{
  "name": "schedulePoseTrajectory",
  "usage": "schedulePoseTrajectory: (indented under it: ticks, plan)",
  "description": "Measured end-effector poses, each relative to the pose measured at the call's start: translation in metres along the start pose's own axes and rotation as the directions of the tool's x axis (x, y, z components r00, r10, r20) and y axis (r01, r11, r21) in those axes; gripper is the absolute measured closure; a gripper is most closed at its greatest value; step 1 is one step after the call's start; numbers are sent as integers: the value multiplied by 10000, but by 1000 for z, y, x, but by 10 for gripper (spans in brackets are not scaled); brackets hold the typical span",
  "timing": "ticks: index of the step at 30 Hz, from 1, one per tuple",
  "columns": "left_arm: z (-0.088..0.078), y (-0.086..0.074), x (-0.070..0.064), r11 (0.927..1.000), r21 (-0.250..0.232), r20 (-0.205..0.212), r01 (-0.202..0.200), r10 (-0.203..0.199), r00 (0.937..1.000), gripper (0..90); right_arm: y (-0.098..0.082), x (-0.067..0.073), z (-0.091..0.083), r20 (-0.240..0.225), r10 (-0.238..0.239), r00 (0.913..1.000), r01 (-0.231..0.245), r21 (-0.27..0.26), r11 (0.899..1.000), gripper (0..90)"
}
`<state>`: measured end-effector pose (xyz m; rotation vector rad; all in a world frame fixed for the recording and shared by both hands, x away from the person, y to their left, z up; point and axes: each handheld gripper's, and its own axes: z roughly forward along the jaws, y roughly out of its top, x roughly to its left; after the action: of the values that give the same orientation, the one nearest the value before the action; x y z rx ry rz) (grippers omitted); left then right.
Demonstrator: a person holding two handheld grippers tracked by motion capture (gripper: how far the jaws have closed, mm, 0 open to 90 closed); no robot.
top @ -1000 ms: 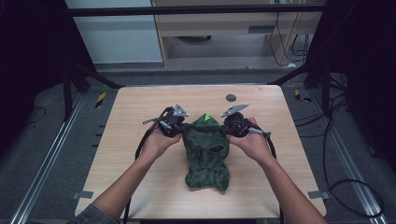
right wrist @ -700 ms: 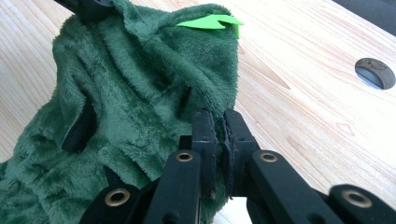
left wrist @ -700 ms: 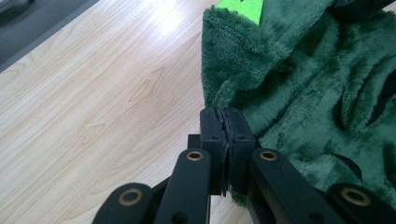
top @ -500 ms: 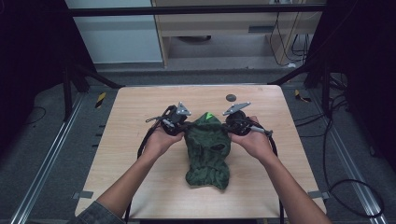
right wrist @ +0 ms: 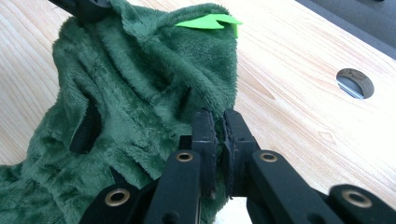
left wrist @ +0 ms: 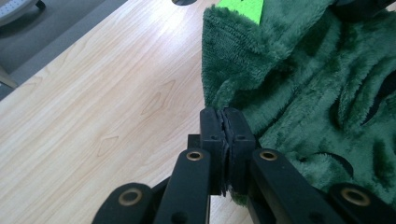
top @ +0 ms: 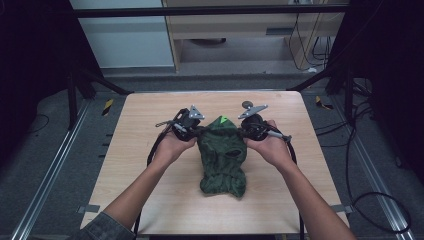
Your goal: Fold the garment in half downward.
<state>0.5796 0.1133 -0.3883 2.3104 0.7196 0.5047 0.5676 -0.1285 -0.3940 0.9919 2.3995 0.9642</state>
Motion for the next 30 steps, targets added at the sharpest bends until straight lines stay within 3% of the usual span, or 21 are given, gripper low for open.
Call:
schedulePoseTrajectory:
  ticks: [13, 30]
  plan:
    - [1, 2, 2, 9999, -99, -88, 95, -96, 9999, 880, 1, -3, 1, 112, 19, 9999, -18, -51, 10000, 851]
    - [-4, 8, 12, 9995, -275, -431, 162, -174, 9989, 879, 15, 1, 1, 226, -81, 9997, 89, -336, 9994, 851]
